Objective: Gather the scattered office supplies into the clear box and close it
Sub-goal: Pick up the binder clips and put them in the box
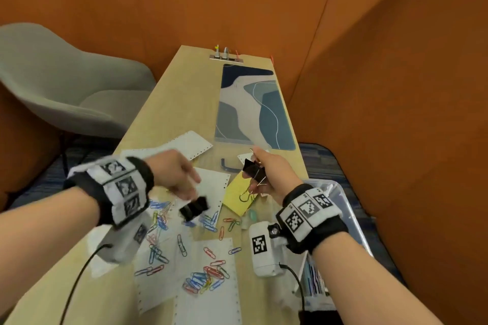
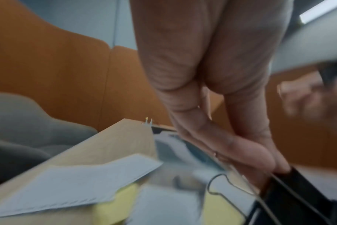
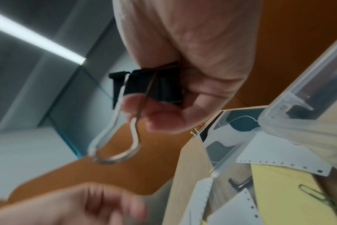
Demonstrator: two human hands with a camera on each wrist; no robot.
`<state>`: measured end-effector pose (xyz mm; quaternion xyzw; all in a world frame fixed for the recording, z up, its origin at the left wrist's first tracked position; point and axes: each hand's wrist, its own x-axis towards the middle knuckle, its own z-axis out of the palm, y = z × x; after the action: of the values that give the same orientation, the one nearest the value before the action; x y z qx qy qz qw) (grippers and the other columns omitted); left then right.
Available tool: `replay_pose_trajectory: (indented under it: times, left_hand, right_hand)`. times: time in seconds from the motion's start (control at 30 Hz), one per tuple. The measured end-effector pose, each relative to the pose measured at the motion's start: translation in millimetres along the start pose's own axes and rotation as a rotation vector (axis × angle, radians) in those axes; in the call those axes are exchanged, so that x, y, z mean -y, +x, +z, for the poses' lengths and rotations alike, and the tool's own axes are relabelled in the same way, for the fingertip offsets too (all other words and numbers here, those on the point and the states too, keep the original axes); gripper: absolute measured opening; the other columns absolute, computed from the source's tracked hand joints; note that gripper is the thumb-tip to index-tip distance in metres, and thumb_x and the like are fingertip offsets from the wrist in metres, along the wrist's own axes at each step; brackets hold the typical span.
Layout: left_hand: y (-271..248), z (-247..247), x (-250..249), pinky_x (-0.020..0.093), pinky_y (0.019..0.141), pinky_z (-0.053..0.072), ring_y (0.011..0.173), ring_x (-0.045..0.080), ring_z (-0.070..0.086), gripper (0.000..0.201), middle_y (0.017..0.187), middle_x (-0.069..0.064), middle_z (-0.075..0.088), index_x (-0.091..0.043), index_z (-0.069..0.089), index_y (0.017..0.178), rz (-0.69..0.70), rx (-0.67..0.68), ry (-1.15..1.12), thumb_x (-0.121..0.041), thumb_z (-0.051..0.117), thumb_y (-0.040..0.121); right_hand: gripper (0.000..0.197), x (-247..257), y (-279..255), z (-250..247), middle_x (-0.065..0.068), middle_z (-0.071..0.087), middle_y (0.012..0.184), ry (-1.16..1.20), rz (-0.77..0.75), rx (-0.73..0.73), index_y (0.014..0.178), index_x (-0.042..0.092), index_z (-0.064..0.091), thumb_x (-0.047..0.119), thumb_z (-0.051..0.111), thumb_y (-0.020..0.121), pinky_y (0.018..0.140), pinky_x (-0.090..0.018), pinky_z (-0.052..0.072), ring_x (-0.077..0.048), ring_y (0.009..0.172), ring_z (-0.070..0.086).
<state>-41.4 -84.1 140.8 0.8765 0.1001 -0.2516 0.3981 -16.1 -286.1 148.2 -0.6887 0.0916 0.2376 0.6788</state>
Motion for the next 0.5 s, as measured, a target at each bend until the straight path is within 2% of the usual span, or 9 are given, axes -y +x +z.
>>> replay_pose_trajectory:
  times: [0.1, 0.17, 0.23, 0.3, 0.33, 0.4, 0.47, 0.5]
  left_hand:
    - [-14.0, -20.6, -51.0, 0.015, 0.056, 0.058, 0.059, 0.010, 0.071, 0.023, 0.064, 0.003, 0.075, -0.006, 0.064, 0.096, 0.106, 0.000, -0.456, 0.005, 0.067, 0.076]
    - [-23.4, -24.3, -76.8, 0.011, 0.053, 0.056, 0.058, 0.007, 0.071, 0.024, 0.065, 0.001, 0.075, -0.005, 0.064, 0.099, 0.148, 0.011, -0.602, 0.003, 0.064, 0.077]
    - [-30.0, -18.8, -95.3, 0.009, 0.049, 0.054, 0.055, 0.005, 0.069, 0.021, 0.063, 0.000, 0.074, -0.004, 0.064, 0.099, 0.172, 0.040, -0.708, 0.003, 0.060, 0.079]
    - [-31.4, -9.3, -105.7, 0.008, 0.046, 0.053, 0.053, 0.005, 0.069, 0.020, 0.062, 0.001, 0.073, -0.002, 0.063, 0.100, 0.178, 0.064, -0.791, 0.004, 0.056, 0.082]
    - [-30.5, -4.6, -108.8, 0.008, 0.046, 0.052, 0.053, 0.006, 0.069, 0.021, 0.064, 0.002, 0.073, -0.001, 0.063, 0.101, 0.181, 0.060, -0.827, 0.004, 0.056, 0.083]
    - [-26.4, 2.9, -112.5, 0.008, 0.044, 0.051, 0.054, 0.007, 0.070, 0.025, 0.076, 0.007, 0.072, -0.001, 0.063, 0.105, 0.189, 0.021, -0.887, 0.005, 0.057, 0.081]
    - [-23.4, 10.1, -116.8, 0.008, 0.041, 0.049, 0.052, 0.007, 0.069, 0.022, 0.083, 0.010, 0.068, -0.002, 0.064, 0.101, 0.183, -0.043, -0.886, 0.006, 0.057, 0.081]
    - [-22.2, 14.1, -119.3, 0.008, 0.040, 0.049, 0.050, 0.006, 0.068, 0.018, 0.082, 0.010, 0.067, -0.001, 0.065, 0.095, 0.180, -0.069, -0.871, 0.007, 0.057, 0.081]
  right_hand:
    - [0.030, 5.7, -5.5, -11.1, -0.007, 0.057, 0.073, -0.049, -0.033, 0.093, 0.082, 0.014, 0.053, 0.040, 0.048, 0.094, 0.038, -0.019, 0.042, -0.014, 0.035, 0.042]
    - [0.036, 9.9, -9.9, -18.4, -0.003, 0.061, 0.083, -0.050, -0.076, 0.191, 0.101, 0.013, 0.060, 0.045, 0.047, 0.091, 0.042, -0.021, 0.046, -0.007, 0.031, 0.038]
    - [0.049, 13.7, -13.7, -26.4, -0.005, 0.067, 0.099, -0.017, -0.118, 0.294, 0.120, 0.011, 0.058, 0.048, 0.041, 0.092, 0.042, -0.018, 0.047, -0.003, 0.028, 0.035]
    - [0.048, 16.6, -18.9, -33.5, -0.002, 0.066, 0.118, 0.039, -0.156, 0.382, 0.117, 0.017, 0.061, 0.051, 0.037, 0.092, 0.038, -0.015, 0.046, -0.003, 0.025, 0.033]
    - [0.048, 18.2, -21.0, -37.0, 0.002, 0.068, 0.115, 0.062, -0.170, 0.416, 0.111, 0.021, 0.063, 0.054, 0.038, 0.088, 0.037, -0.014, 0.044, -0.003, 0.024, 0.032]
    - [0.046, 21.6, -25.3, -43.6, 0.008, 0.075, 0.089, 0.078, -0.206, 0.446, 0.102, 0.022, 0.064, 0.054, 0.042, 0.077, 0.034, -0.013, 0.042, -0.003, 0.025, 0.032]
    - [0.034, 23.6, -24.4, -49.8, 0.009, 0.069, 0.061, 0.086, -0.260, 0.420, 0.095, 0.017, 0.062, 0.044, 0.045, 0.083, 0.033, -0.011, 0.040, -0.003, 0.025, 0.036]
    - [0.027, 24.8, -23.8, -52.1, 0.009, 0.065, 0.053, 0.093, -0.286, 0.394, 0.093, 0.014, 0.061, 0.036, 0.046, 0.089, 0.033, -0.012, 0.038, -0.003, 0.026, 0.040]
